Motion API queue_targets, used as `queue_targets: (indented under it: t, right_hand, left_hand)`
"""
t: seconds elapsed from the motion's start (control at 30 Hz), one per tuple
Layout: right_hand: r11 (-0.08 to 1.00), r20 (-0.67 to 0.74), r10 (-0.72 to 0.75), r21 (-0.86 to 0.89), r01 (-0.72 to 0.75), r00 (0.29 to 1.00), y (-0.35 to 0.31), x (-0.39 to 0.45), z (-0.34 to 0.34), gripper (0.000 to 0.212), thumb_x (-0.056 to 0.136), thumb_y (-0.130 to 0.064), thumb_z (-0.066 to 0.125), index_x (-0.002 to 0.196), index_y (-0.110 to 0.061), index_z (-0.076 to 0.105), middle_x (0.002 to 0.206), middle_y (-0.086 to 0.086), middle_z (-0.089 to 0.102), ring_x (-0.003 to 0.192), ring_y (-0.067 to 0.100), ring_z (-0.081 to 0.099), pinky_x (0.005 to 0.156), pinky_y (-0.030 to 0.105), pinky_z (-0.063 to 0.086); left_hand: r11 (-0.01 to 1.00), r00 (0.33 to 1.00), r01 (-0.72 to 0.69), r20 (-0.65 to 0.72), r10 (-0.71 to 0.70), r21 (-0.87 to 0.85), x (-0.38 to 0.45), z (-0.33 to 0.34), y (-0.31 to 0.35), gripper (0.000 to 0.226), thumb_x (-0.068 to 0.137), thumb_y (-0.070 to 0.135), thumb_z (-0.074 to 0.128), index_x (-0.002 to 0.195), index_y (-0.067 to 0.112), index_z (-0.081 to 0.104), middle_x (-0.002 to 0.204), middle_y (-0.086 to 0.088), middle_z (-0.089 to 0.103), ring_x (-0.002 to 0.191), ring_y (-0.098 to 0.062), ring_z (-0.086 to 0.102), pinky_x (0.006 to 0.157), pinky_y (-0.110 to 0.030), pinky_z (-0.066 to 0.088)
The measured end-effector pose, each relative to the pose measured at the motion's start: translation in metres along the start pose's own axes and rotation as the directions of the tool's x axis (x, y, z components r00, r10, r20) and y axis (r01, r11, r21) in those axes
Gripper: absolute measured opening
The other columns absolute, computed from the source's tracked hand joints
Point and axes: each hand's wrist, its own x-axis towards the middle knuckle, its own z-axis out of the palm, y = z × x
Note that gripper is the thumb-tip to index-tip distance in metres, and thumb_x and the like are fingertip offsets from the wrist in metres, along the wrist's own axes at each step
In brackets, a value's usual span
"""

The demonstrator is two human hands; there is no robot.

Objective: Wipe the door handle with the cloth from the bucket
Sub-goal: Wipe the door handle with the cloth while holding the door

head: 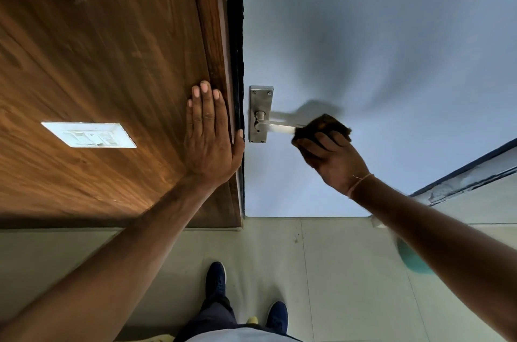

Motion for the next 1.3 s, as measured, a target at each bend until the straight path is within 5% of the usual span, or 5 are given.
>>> queue_targets:
  t: [0.57,0.7,0.8,1.0,1.3]
  right_hand:
    - [0.843,0.049,0.496,0.211,-0.495,0.867,-0.05,0.005,-0.007,0.049,0.087,0.004,0.057,0.131,-0.015,0.069,0.125,0.008,0.069,0.108,0.036,0.061,0.088,0.044,0.048]
    - [-0.017,0.465,0.834,0.56,-0.828,0.298,-0.097,0.02,-0.009,0.034,0.093,-0.007,0.06,0.117,-0.026,0.072,0.119,0.001,0.07,0.109,0.026,0.063,0.089,0.031,0.048]
    - [-0.857,0.874,0.483,0.46,-0.231,-0.052,-0.104,0.065,-0.008,0.026,0.093,-0.006,0.053,0.107,-0.016,0.071,0.114,0.02,0.073,0.099,0.034,0.069,0.076,0.039,0.058]
    - [-0.83,0.909,0.27,0.052,0.555,0.318,-0.09,0.105,-0.013,0.052,0.076,-0.011,0.044,0.124,-0.01,0.061,0.148,0.027,0.058,0.14,0.05,0.05,0.116,0.063,0.038]
    - [-0.816,0.831,0.303,-0.025,0.577,0.466,-0.111,0.115,-0.011,0.059,0.086,0.023,0.026,0.099,0.0,0.079,0.12,0.02,0.069,0.112,0.034,0.065,0.089,0.037,0.065]
  left_hand:
    - [0.999,0.999,0.028,0.041,-0.026,-0.045,-0.001,0.002,0.005,0.09,0.106,0.042,0.052,0.166,-0.003,0.0,0.173,-0.03,0.011,0.163,-0.046,0.013,0.134,-0.057,0.02]
    - [0.998,0.998,0.028,0.05,-0.025,-0.047,-0.001,0.002,0.004,0.09,0.106,0.042,0.052,0.166,-0.003,0.001,0.173,-0.031,0.014,0.163,-0.046,0.015,0.133,-0.057,0.021]
    - [0.999,0.999,0.016,0.043,-0.013,-0.047,-0.001,0.001,0.003,0.089,0.106,0.042,0.052,0.166,-0.001,0.002,0.173,-0.028,0.013,0.163,-0.044,0.015,0.133,-0.056,0.023]
    - [0.999,0.999,-0.01,0.044,0.012,-0.049,-0.002,-0.004,-0.004,0.087,0.105,0.038,0.056,0.166,-0.002,0.008,0.173,-0.024,0.008,0.164,-0.038,0.008,0.134,-0.054,0.021]
    - [0.997,0.998,-0.03,0.061,0.034,-0.069,-0.002,-0.004,-0.005,0.089,0.103,0.033,0.058,0.166,-0.003,0.006,0.173,-0.024,0.005,0.165,-0.037,0.001,0.135,-0.054,0.018]
